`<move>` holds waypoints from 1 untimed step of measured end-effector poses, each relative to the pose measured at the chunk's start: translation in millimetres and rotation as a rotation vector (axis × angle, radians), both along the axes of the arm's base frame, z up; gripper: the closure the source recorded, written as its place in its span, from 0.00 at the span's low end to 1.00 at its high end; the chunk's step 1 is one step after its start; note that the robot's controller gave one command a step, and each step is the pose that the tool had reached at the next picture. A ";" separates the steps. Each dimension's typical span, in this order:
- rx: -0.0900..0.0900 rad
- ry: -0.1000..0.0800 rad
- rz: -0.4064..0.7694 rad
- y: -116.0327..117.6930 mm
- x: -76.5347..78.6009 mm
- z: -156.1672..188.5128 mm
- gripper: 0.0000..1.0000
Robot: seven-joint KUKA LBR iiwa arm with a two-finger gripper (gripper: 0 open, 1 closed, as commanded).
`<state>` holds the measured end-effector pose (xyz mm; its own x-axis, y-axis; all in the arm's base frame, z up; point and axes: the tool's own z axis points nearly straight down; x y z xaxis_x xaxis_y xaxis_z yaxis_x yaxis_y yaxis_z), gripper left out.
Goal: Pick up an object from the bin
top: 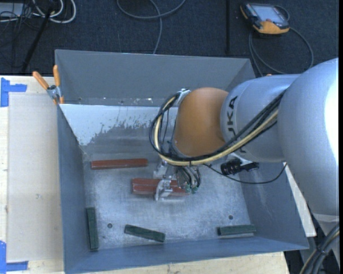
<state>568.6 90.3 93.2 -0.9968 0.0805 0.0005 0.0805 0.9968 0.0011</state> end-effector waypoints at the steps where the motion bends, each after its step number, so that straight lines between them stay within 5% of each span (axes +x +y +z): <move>1: 0.000 -0.001 0.000 0.1 0.6 6.4 1.00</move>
Offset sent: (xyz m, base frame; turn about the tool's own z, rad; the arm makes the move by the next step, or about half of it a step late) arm -0.0002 0.0001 0.0313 0.0000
